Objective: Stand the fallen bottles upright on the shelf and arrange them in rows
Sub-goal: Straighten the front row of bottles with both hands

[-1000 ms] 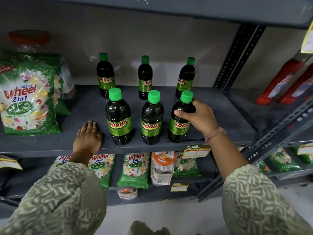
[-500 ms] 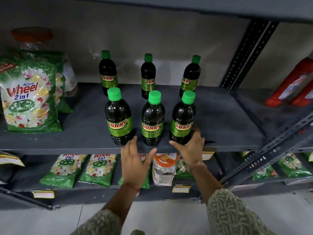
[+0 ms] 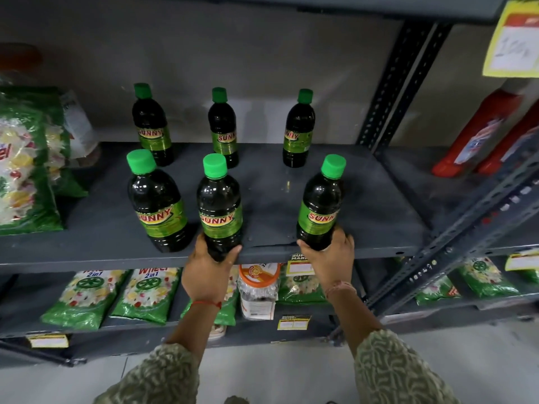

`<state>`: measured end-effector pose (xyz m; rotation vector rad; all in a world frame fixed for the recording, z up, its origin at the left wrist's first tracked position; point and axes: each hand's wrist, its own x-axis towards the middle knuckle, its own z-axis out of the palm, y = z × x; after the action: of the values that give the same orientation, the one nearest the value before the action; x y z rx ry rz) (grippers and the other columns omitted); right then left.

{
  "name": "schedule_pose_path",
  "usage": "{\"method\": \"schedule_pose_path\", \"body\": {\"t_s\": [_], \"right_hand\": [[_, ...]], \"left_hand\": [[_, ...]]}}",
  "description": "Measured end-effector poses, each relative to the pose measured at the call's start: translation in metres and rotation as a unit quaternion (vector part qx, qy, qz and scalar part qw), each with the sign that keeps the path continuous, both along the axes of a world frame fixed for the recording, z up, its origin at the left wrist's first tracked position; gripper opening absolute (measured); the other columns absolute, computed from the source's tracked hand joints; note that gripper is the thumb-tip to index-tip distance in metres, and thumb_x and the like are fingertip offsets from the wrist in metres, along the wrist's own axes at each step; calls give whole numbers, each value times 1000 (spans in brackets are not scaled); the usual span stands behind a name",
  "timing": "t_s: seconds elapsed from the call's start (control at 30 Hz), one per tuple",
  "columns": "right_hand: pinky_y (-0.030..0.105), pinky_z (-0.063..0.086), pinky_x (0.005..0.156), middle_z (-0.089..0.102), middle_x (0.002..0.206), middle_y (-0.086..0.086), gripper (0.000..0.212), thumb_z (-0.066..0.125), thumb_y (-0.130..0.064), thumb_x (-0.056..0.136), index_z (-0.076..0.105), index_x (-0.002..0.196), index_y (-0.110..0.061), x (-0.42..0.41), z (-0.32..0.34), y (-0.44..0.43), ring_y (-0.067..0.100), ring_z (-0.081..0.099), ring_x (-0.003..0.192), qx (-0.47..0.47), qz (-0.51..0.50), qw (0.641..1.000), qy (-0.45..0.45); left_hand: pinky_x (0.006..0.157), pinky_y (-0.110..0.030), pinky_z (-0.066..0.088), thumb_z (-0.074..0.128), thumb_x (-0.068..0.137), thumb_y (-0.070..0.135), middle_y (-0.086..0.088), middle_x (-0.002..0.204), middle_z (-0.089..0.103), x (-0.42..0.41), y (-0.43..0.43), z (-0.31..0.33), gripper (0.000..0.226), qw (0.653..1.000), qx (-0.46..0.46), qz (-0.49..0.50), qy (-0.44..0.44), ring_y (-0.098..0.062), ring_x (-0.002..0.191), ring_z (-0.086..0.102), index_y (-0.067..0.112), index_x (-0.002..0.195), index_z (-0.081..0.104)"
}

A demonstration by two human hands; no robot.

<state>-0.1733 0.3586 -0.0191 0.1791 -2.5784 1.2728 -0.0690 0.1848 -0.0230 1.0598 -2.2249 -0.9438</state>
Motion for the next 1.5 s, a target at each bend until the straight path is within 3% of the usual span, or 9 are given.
{"method": "schedule_pose_path", "body": {"t_s": [0.57,0.7,0.77,0.83,0.93,1.03,1.1,1.23,1.5], "right_hand": [[27,32,85,63,108,15,65,81,-23,61,53,116,-3,-9,0,24,26,44,102,-31,4,999,-29],[40,34,102,45,133,12,98,82,-41,56,34,136,-11,11,-1,23,27,31,125,-87,-19,994,-59],[48,29,108,34,140,15,95,69,-59,61,33,136,-15,42,0,13,24,25,129,-103,-47,993,-34],[42,33,103,37,134,18,86,55,-72,65,41,129,-15,71,5,-8,18,29,122,-103,-2,995,19],[38,43,99,40,129,10,77,69,-53,68,41,129,-16,75,19,-50,20,42,118,-61,164,984,-13],[44,37,108,39,139,10,104,84,-34,57,24,140,-17,49,25,-91,25,39,128,-36,253,957,-138],[45,38,106,46,136,14,109,86,-29,50,23,139,-15,33,23,-109,29,41,128,-26,263,949,-172],[34,41,98,57,121,14,80,86,-22,53,46,121,-10,28,15,-118,30,46,118,31,248,956,-154],[27,35,91,57,116,10,68,83,-27,58,51,116,-10,37,16,-127,25,41,116,47,233,963,-125]], "left_hand": [[68,-41,54,75,64,46,-17,96,73,-2,-12,-13,70,999,-26,-17,27,-38,86,66,11,120,53],[73,-43,54,76,63,44,-17,101,71,3,-10,-10,76,998,-19,-48,42,-36,90,65,12,126,48],[73,-44,55,75,62,48,-19,95,71,16,-11,-8,80,997,-8,-39,73,-35,81,64,10,127,49],[73,-38,49,66,58,61,-21,91,68,32,-16,-5,81,992,-31,-5,123,-36,78,59,3,114,56],[87,-33,36,72,56,54,-28,103,57,42,-44,3,82,985,-55,63,152,-42,100,50,-6,109,51],[109,-48,31,86,49,41,-25,132,49,32,-84,4,106,998,-13,11,52,-39,125,42,0,133,34],[115,-48,22,85,50,43,-18,131,55,27,-98,2,104,999,-1,-46,12,-33,125,48,5,133,35],[118,-41,4,83,58,35,-17,121,63,30,-106,-1,79,998,-2,-53,17,-31,119,54,1,120,48],[118,-41,-3,75,52,55,-18,134,52,56,-155,0,94,998,-46,-36,-15,-31,129,45,3,124,45]]}}
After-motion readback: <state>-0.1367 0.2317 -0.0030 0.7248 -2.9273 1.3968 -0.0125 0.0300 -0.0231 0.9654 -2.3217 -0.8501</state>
